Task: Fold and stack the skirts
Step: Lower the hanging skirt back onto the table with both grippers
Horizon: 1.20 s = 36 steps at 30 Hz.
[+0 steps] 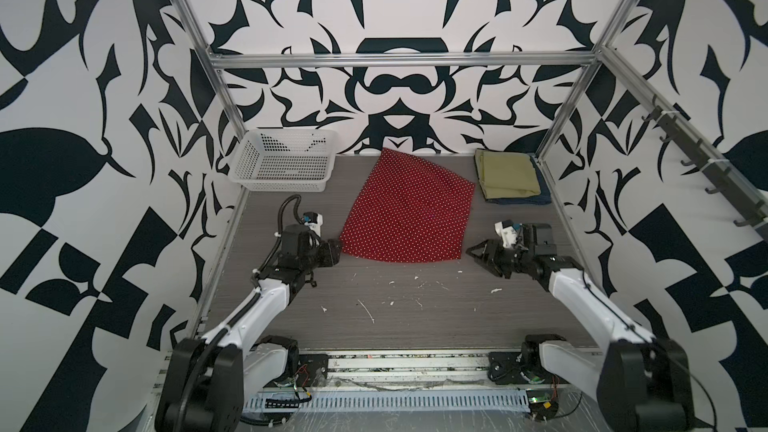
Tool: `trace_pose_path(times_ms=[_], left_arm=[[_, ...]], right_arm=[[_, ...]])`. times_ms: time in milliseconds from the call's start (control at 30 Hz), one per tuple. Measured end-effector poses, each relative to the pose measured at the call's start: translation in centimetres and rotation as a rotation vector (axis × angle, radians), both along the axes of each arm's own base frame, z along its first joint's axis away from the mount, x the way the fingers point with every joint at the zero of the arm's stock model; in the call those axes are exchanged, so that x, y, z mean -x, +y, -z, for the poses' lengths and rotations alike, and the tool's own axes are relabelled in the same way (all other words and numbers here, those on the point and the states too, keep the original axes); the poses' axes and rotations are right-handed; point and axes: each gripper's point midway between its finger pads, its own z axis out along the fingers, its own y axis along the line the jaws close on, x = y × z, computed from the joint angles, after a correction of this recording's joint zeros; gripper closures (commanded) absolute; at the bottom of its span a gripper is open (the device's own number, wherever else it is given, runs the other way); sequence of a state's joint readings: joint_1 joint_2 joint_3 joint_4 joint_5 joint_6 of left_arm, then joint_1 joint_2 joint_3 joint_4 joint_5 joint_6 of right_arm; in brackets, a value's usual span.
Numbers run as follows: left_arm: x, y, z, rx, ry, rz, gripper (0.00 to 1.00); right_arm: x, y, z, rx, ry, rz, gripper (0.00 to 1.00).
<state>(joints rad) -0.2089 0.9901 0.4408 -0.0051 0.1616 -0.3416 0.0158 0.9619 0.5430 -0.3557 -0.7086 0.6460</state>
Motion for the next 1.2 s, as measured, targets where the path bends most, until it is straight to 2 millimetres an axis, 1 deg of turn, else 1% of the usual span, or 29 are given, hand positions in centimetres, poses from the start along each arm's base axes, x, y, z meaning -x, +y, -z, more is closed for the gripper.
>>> trace_pose_path(times_ms=[33, 67, 133, 167, 200, 233, 267, 300, 333, 367, 400, 433, 467, 500, 533, 567, 633, 667, 700, 800, 867, 900, 1000, 1033, 1167, 1200], left_arm=[[0.1, 0.0, -1.5, 0.018, -0.045, -0.006, 0.27], [0.1, 0.1, -2.9, 0.033, -0.086, -0.012, 0.25], [-0.3, 0.1, -5.9, 0.048, -0.168, -0.018, 0.21], [-0.6, 0.1, -7.0, 0.05, -0.192, -0.018, 0.2], [-1.2, 0.0, -7.6, 0.045, -0.204, -0.019, 0.19], [-1.9, -0.1, -8.0, 0.037, -0.203, -0.019, 0.19], [-2.7, -0.2, -7.9, 0.027, -0.186, -0.017, 0.19], [-3.7, -0.4, -7.5, 0.019, -0.16, -0.015, 0.19], [-4.8, -0.6, -7.0, 0.011, -0.129, -0.016, 0.2], [-5.7, -0.8, -6.1, 0.003, -0.094, -0.014, 0.23], [-6.6, -1.1, -4.7, -0.005, -0.05, -0.011, 0.3], [-7.2, -1.2, -3.2, -0.012, -0.002, -0.011, 0.33], [-7.5, -1.4, -2.0, -0.016, 0.032, -0.006, 0.4], [-7.6, -1.4, -0.2, -0.017, 0.083, -0.01, 0.49], [-7.5, -1.4, 1.2, -0.018, 0.128, -0.011, 0.5], [-7.3, -1.4, 2.3, -0.018, 0.166, -0.013, 0.48], [-6.7, -1.4, 4.2, -0.01, 0.241, -0.026, 0.36], [-6.4, -1.3, 4.9, -0.009, 0.272, -0.035, 0.38], [-6.0, -1.2, 5.4, -0.013, 0.301, -0.042, 0.39], [-4.9, -1.0, 6.2, -0.01, 0.351, -0.057, 0.35], [-4.3, -1.0, 6.7, 0.0, 0.383, -0.06, 0.36], [-3.9, -1.0, 7.0, 0.003, 0.401, -0.062, 0.38], [-2.9, -1.2, 7.8, 0.028, 0.439, -0.062, 0.53], [-2.6, -1.3, 8.1, 0.035, 0.454, -0.067, 0.56], [-2.5, -1.3, 8.8, 0.039, 0.484, -0.072, 0.86], [-2.5, -1.4, 9.1, 0.042, 0.495, -0.074, 0.9]], right_arm=[[0.5, -0.1, -1.6, 0.008, -0.06, 0.001, 0.39], [0.6, -0.2, -2.8, 0.019, -0.103, 0.004, 0.38], [0.1, -0.7, -5.3, 0.048, -0.176, 0.02, 0.4], [-0.5, -0.8, -6.0, 0.059, -0.192, 0.027, 0.41], [-1.3, -0.9, -6.3, 0.067, -0.193, 0.029, 0.42], [-2.5, -1.0, -6.0, 0.075, -0.177, 0.031, 0.43], [-3.4, -1.1, -5.4, 0.082, -0.155, 0.035, 0.44], [-4.5, -1.2, -4.4, 0.09, -0.122, 0.039, 0.45], [-5.6, -1.4, -2.9, 0.101, -0.073, 0.046, 0.48], [-6.3, -1.5, -1.5, 0.109, -0.029, 0.05, 0.5], [-6.9, -1.6, 0.1, 0.116, 0.016, 0.053, 0.53], [-7.3, -1.5, 1.5, 0.123, 0.053, 0.051, 0.55], [-7.4, -1.5, 2.4, 0.129, 0.076, 0.053, 0.56], [-7.5, -1.3, 2.9, 0.14, 0.089, 0.05, 0.57], [-7.4, -0.9, 3.2, 0.153, 0.088, 0.037, 0.56], [-7.3, -0.5, 3.3, 0.165, 0.085, 0.024, 0.56], [-7.4, 0.2, 3.1, 0.186, 0.069, 0.001, 0.53], [-7.5, 0.5, 3.0, 0.188, 0.062, -0.009, 0.53], [-7.5, 0.7, 3.0, 0.189, 0.058, -0.015, 0.52], [-7.2, 1.2, 3.7, 0.209, 0.069, -0.031, 0.49], [-6.8, 1.4, 4.4, 0.223, 0.084, -0.043, 0.49], [-6.5, 1.6, 4.8, 0.226, 0.095, -0.05, 0.48], [-5.5, 1.7, 6.3, 0.231, 0.136, -0.06, 0.44], [-5.1, 1.6, 6.7, 0.231, 0.15, -0.058, 0.43], [-3.9, 1.5, 7.9, 0.21, 0.184, -0.036, 0.39], [-3.5, 1.6, 8.1, 0.199, 0.191, -0.029, 0.38]])
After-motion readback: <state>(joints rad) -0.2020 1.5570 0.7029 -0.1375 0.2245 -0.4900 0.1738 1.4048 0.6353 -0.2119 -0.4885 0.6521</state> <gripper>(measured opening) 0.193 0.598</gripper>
